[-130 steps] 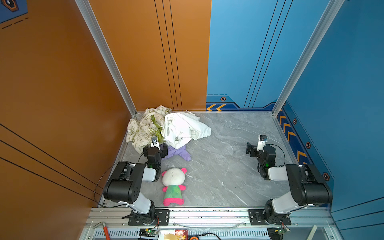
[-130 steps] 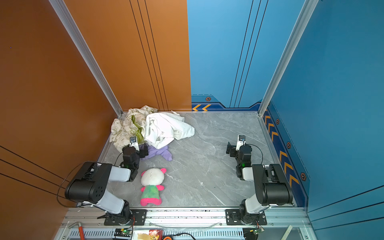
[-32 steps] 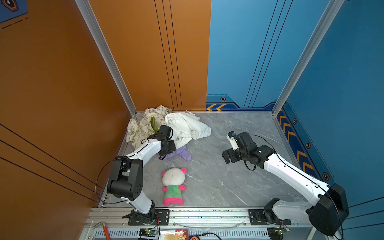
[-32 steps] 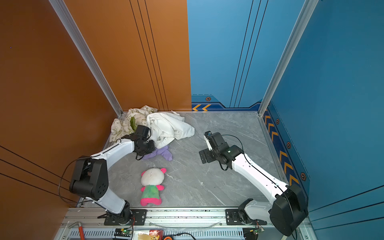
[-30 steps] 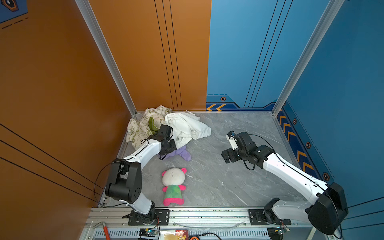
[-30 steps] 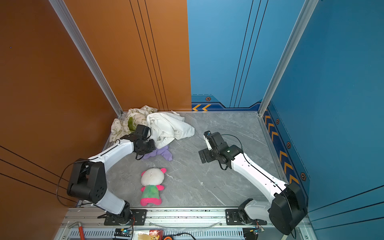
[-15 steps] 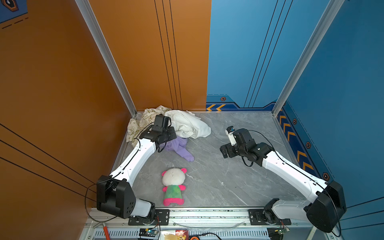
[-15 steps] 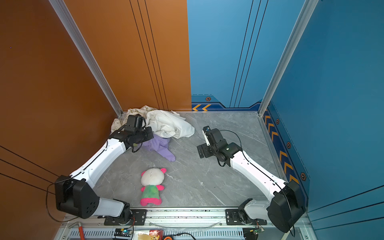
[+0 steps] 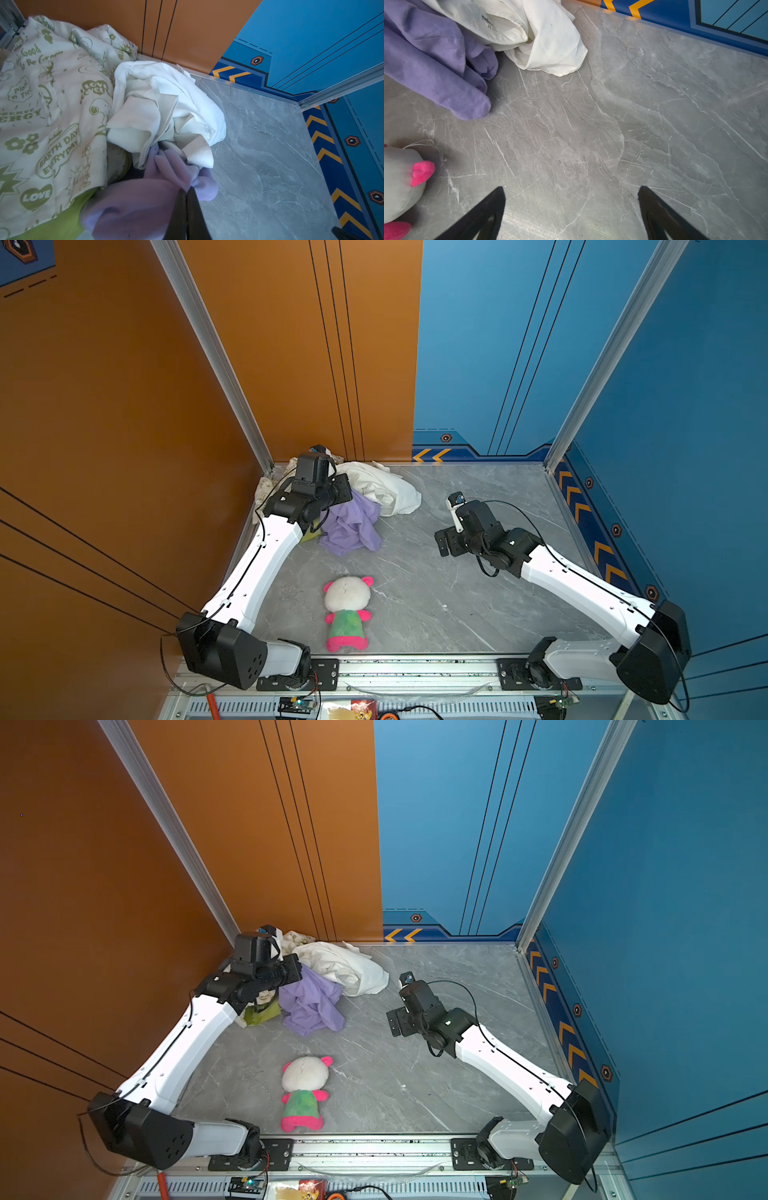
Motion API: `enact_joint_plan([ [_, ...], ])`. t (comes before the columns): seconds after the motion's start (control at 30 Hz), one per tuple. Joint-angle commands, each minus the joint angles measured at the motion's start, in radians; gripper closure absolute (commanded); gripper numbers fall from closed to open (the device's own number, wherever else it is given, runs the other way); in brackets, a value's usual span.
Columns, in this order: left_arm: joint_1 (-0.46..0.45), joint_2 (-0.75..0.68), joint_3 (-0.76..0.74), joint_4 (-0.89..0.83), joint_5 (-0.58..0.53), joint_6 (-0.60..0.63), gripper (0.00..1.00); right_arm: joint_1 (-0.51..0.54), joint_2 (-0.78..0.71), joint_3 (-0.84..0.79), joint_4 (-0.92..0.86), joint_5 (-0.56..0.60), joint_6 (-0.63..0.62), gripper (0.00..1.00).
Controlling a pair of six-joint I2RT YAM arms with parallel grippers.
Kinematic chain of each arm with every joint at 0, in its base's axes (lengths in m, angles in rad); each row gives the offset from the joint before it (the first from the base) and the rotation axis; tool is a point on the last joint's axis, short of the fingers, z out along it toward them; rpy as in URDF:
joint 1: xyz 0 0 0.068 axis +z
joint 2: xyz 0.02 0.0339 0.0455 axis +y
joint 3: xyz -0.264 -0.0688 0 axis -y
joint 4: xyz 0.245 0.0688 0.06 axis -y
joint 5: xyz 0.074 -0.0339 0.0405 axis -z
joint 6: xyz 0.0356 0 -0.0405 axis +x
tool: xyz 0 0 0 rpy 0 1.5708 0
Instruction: Pick out a specific cloth from the pile
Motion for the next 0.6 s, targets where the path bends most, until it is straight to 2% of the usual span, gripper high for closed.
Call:
enact_joint_plan([
  [0.0, -0.009, -0.018, 0.086, 0.017, 0.027, 0.038, 1.0, 0.021, -0.016, 0.036, 0.018, 0.037, 0.029, 0.0],
  [0.37, -0.021, 0.045, 0.329, 0.019, 0.097, 0.073, 1.0, 0.026, -0.003, 0.075, 0.024, 0.072, 0.027, 0.0],
  [0.57, -0.057, 0.136, 0.501, 0.019, 0.2, 0.095, 1.0, 0.003, -0.014, 0.1, 0.024, 0.109, 0.007, 0.0],
])
